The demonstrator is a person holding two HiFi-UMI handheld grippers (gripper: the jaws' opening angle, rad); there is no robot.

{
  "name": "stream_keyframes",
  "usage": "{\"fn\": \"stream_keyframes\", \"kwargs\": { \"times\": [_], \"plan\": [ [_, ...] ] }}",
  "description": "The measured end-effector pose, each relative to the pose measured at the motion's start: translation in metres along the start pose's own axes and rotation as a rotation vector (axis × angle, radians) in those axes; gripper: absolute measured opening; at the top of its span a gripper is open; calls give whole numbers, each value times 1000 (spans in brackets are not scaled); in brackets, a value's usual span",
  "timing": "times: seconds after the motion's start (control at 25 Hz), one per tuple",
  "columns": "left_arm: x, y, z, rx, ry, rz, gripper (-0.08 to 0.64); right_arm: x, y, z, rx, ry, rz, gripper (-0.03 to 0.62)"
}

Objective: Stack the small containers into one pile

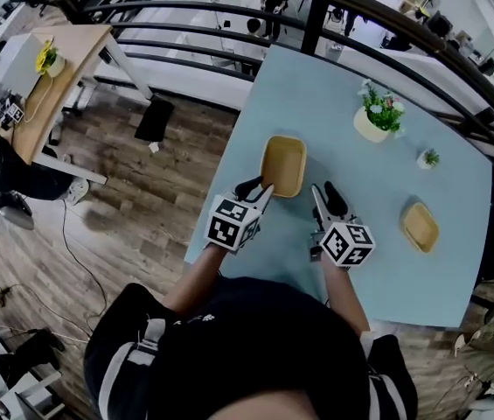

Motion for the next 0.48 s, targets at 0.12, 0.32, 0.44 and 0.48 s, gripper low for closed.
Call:
{"fn": "stream_keyframes", "kwargs": {
  "times": [0.12,0.32,0.44,0.48],
  "plan": [
    [-2,9,-9,10,-17,-25,81,-2,15,7,-2,-7,-45,153],
    [-5,16,-36,41,-28,-63,52,-5,48,10,-20,-22,-113,81],
    [-8,13,-57,55,-43,-84,48,-6,72,4,-24,-17,-150,38],
    [-9,11,-64,59,-53,-91,44,-7,80,1,-23,-16,-162,21]
  ]
}}
Point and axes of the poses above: the fingertips, and each gripper's own axes: y backward along the fingers, z to its left, x out of its underside, the point moved 1 cm from there along y, backward along the fingers, and after that the axes turned 7 degrees about z, right-handed, at the moved point
